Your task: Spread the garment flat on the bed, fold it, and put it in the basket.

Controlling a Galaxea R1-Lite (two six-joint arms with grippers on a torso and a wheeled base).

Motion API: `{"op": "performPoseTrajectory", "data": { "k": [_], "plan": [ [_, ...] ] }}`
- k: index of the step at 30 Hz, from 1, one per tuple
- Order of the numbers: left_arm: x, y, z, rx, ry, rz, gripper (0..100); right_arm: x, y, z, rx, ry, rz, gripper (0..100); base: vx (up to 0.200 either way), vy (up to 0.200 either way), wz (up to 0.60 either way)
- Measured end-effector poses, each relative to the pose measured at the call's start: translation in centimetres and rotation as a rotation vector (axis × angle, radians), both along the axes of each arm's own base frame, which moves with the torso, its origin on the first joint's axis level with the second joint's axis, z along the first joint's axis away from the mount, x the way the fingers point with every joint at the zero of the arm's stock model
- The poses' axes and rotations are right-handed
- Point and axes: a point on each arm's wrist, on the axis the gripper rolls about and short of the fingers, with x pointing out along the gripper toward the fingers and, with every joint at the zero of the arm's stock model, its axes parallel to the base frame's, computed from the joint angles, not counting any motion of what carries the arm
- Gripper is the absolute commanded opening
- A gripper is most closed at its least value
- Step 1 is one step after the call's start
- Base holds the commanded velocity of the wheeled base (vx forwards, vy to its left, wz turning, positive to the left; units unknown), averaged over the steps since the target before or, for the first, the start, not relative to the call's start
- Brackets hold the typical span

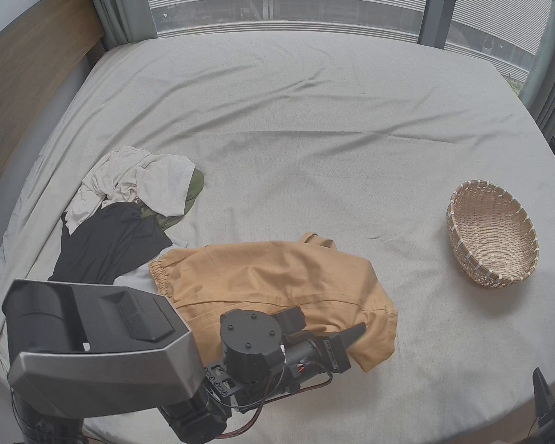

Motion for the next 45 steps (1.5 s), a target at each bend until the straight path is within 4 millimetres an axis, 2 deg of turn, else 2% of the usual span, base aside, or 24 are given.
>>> {"op": "performPoseTrajectory", "data": {
  "k": [10, 11, 22, 28, 31, 35, 39, 45],
  "plan": [
    [-0.2, -2.3, -0.5, -0.007, -0.006, -0.039, 0, 0.0, 0.0, 0.0, 0.001, 0.000, 0.000, 100, 0.000, 0.000, 0.00],
    [-0.1, -2.3, -0.6, -0.004, -0.005, -0.039, 100, 0.0, 0.0, 0.0, 0.001, 0.000, 0.000, 100, 0.000, 0.000, 0.00],
    [-0.5, -2.1, -1.7, 0.030, 0.020, -0.035, 100, 0.0, 0.0, 0.0, 0.002, 0.000, 0.000, 100, 0.000, 0.000, 0.00],
    [-2.3, -0.1, -2.9, 0.102, 0.073, -0.040, 100, 0.0, 0.0, 0.0, 0.002, 0.000, 0.000, 100, 0.000, 0.000, 0.00],
    [-3.3, 1.2, -2.9, 0.120, 0.083, -0.033, 100, 0.0, 0.0, 0.0, 0.002, 0.000, 0.000, 100, 0.000, 0.000, 0.00],
    [-4.4, 2.9, -1.9, 0.132, 0.082, -0.014, 100, 0.0, 0.0, 0.0, 0.001, 0.000, 0.000, 100, 0.000, 0.000, 0.00],
    [-5.3, 4.8, -0.1, 0.128, 0.064, 0.012, 100, 0.0, 0.0, 0.0, 0.000, 0.000, 0.000, 100, 0.000, 0.000, 0.00],
    [-5.0, 9.5, 2.6, 0.118, 0.027, 0.130, 100, 0.0, 0.0, 0.0, -0.001, 0.000, 0.000, 100, 0.000, 0.000, 0.00]
  ]
}}
